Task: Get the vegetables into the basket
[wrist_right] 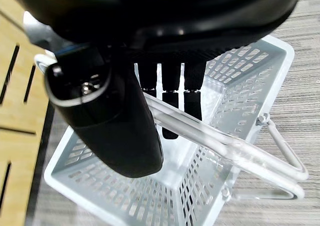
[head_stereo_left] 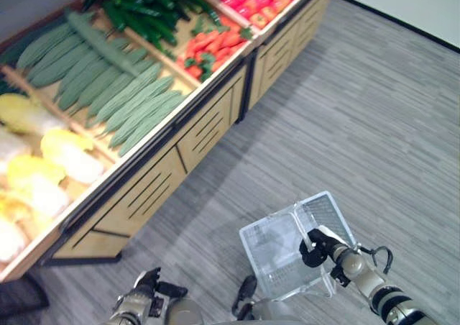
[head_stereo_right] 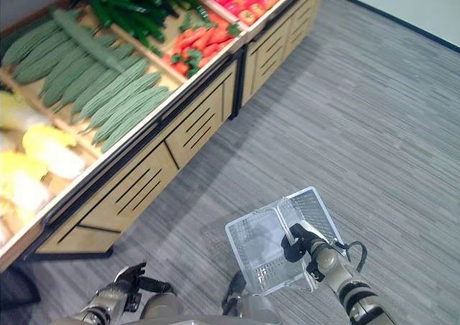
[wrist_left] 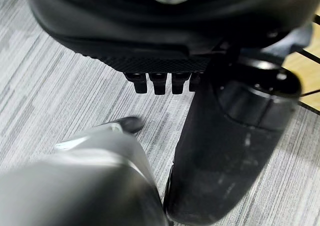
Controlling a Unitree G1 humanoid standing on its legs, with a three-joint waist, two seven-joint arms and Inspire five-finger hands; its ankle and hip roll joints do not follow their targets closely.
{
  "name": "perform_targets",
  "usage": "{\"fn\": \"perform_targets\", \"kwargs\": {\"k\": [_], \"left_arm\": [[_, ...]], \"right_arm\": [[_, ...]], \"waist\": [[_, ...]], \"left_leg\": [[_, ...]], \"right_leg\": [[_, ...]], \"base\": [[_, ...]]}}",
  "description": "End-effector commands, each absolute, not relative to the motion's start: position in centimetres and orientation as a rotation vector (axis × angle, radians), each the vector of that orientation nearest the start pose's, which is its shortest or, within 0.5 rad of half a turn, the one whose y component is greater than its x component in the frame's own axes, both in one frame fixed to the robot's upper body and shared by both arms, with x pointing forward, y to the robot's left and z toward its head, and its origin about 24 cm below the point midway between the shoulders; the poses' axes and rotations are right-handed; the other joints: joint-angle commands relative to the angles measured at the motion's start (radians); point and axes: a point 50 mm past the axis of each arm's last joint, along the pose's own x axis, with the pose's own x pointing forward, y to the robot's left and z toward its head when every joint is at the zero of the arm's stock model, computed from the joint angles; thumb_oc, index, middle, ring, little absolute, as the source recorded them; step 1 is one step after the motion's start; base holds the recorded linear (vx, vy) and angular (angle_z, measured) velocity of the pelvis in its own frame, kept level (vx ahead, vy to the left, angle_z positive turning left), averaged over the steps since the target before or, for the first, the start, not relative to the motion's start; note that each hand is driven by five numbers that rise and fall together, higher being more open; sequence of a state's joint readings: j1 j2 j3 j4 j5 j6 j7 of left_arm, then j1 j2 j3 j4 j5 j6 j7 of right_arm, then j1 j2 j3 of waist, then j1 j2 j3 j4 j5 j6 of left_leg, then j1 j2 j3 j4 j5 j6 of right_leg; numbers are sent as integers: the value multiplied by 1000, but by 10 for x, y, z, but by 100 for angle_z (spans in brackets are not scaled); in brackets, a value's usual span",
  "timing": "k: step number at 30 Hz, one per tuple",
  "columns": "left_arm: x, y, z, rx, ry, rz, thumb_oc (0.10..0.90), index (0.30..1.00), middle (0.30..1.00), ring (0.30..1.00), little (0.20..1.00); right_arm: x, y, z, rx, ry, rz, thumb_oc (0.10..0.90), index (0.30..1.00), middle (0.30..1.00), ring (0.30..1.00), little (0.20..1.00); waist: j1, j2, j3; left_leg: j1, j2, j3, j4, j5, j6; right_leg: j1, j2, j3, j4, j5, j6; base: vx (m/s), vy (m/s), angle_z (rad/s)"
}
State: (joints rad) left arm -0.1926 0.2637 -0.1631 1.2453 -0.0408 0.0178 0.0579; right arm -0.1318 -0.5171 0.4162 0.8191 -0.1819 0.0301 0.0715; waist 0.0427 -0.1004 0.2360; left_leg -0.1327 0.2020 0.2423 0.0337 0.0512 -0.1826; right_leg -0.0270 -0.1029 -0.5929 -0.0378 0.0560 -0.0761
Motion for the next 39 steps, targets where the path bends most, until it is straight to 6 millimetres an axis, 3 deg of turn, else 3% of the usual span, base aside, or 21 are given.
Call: {"fn": "perform_targets", "kwargs": {"k": [1,8,18,19,24,27,28,31,34,36,39], "left_arm": [[130,256,-147,419,1190,89,900,1000,1000,1000,1000],[130,264,-144,433,1181,110,900,1000,1000,1000,1000],[135,272,-140,427,1155,152,900,1000,1000,1000,1000],[136,274,-138,411,1146,174,900,1000,1000,1000,1000],[130,278,-139,398,1163,207,900,1000,1000,1000,1000],[132,278,-139,402,1162,198,900,1000,1000,1000,1000],[137,276,-137,419,1150,178,900,1000,1000,1000,1000],[141,278,-135,427,1139,185,900,1000,1000,1000,1000],[146,276,-134,440,1127,169,900,1000,1000,1000,1000],[147,275,-134,444,1125,166,900,1000,1000,1000,1000],[150,275,-133,436,1120,180,900,1000,1000,1000,1000]], "right_arm": [[209,-259,-80,-835,737,297,400,300,300,300,300],[210,-250,-84,-833,734,327,400,300,300,300,300],[219,-237,-83,-832,703,362,400,300,300,300,300],[225,-232,-79,-838,675,376,400,300,300,300,300],[227,-226,-81,-842,677,394,400,300,300,300,300],[227,-227,-83,-838,686,390,400,300,300,300,300],[227,-227,-84,-837,698,392,400,300,300,300,300],[226,-225,-87,-833,711,403,400,300,300,300,300],[220,-228,-91,-828,737,406,400,300,300,300,300],[217,-230,-92,-823,748,402,400,300,300,300,300],[212,-233,-95,-818,763,394,400,300,300,300,300]], "waist": [[-4,22,-21],[5,-3,1],[29,-26,17],[48,-35,19],[79,-47,16],[78,-40,18],[53,-24,20],[24,-18,27],[-5,-15,31],[-12,-20,27],[-7,-15,13]], "left_leg": [[46,-38,10,-20,8,59],[31,-83,46,45,-50,93],[16,-139,33,85,-106,129],[6,-159,16,105,-126,141],[20,-176,3,106,-143,161],[34,-186,-22,95,-140,170],[59,-195,-74,76,-137,173],[76,-198,-143,73,-129,166],[79,-206,-232,72,-129,156],[79,-208,-287,53,-115,146],[60,-181,-354,43,-91,114]], "right_leg": [[-41,-104,75,40,34,229],[-49,-157,125,45,67,254],[-62,-200,165,34,112,288],[-60,-223,160,33,129,301],[-53,-246,156,79,136,312],[-63,-249,199,138,131,311],[-102,-226,323,134,150,304],[-175,-209,451,98,168,310],[-199,-170,564,74,142,315],[-197,-144,607,68,128,313],[-175,-119,590,88,76,291]], "base": [[79,147,-12],[23,176,-14],[17,130,-6],[-2,180,10],[7,115,12],[57,61,25],[104,11,41],[135,-59,91],[151,-148,116],[119,-205,159],[118,-384,100]]}}
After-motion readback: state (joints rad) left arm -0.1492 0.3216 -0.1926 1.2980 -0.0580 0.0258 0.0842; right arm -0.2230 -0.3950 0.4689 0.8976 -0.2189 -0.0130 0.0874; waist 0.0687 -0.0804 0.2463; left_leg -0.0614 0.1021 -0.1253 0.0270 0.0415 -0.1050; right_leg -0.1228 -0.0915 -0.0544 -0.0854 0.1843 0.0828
